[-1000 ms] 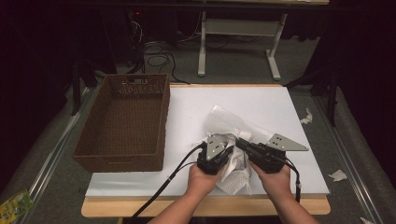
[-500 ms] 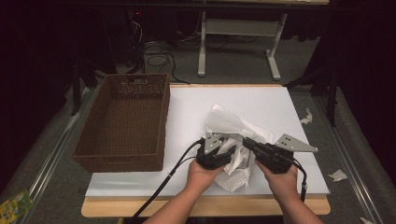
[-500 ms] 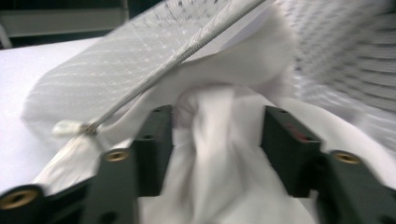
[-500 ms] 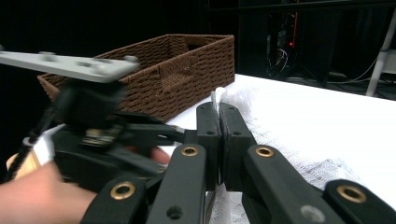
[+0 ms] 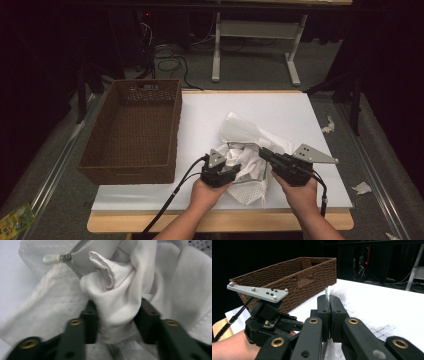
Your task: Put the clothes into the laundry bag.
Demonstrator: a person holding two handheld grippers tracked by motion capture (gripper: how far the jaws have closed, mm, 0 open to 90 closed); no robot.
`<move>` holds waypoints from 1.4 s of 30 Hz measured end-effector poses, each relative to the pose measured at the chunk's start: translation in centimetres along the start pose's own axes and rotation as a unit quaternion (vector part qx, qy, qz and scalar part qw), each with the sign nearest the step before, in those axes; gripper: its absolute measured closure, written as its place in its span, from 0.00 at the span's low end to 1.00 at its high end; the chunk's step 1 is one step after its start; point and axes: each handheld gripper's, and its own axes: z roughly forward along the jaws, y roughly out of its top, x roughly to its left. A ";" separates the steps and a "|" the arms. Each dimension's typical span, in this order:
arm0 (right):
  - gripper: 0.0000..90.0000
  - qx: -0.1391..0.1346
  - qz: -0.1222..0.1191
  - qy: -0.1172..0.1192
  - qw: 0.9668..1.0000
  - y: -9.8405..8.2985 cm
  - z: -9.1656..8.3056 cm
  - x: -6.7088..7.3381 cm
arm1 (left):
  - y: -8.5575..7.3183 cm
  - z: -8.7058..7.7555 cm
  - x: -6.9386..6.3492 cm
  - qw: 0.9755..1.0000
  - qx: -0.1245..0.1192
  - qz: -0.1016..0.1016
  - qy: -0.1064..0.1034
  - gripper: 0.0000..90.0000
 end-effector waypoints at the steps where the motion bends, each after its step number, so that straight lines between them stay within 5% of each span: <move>1: 0.99 0.000 0.001 -0.001 1.000 0.0 0.0 -0.1 | 0.2 0.1 -0.3 1.000 -0.006 0.009 0.008 0.79; 6: 0.99 -0.001 0.003 -0.005 1.000 -0.1 -0.4 -0.5 | 1.2 -0.6 -1.7 0.998 -0.030 0.035 0.043 0.86; 10: 0.99 -0.003 0.005 -0.009 1.000 -0.2 -0.7 -0.8 | 1.2 -1.6 -2.1 0.998 -0.035 0.044 0.036 0.78; 11: 0.99 -0.003 0.004 -0.007 1.000 -0.2 -0.7 -0.8 | 1.1 -1.7 -2.3 0.998 -0.041 0.035 0.018 0.78; 14: 0.99 -0.002 0.003 -0.007 1.000 -0.2 -0.6 -0.7 | 1.3 -1.5 -2.8 0.998 -0.048 0.042 0.012 0.92; 24: 0.99 -0.020 0.007 -0.015 1.000 0.2 -1.2 -0.6 | 4.2 3.3 -5.9 0.995 -0.074 0.061 -0.012 0.93; 27: 0.99 -0.038 0.016 -0.016 0.999 0.5 -2.2 -1.0 | 4.8 5.0 -5.9 0.996 -0.068 0.061 0.000 0.93; 32: 0.99 -0.067 0.017 -0.025 0.997 1.3 -3.6 -1.3 | 4.5 7.6 -5.2 0.994 -0.064 0.065 0.052 0.92; 36: 0.99 -0.073 0.015 -0.027 0.997 1.4 -3.9 -1.3 | 4.3 7.6 -4.9 0.995 -0.057 0.066 0.055 0.84; 38: 0.99 -0.065 0.017 -0.024 0.997 1.1 -3.6 -1.4 | 4.4 6.4 -5.0 0.996 -0.059 0.066 0.023 0.72; 42: 0.99 -0.057 0.020 -0.021 0.998 0.9 -3.3 -1.5 | 4.3 4.4 -5.2 0.995 -0.071 0.069 -0.003 0.59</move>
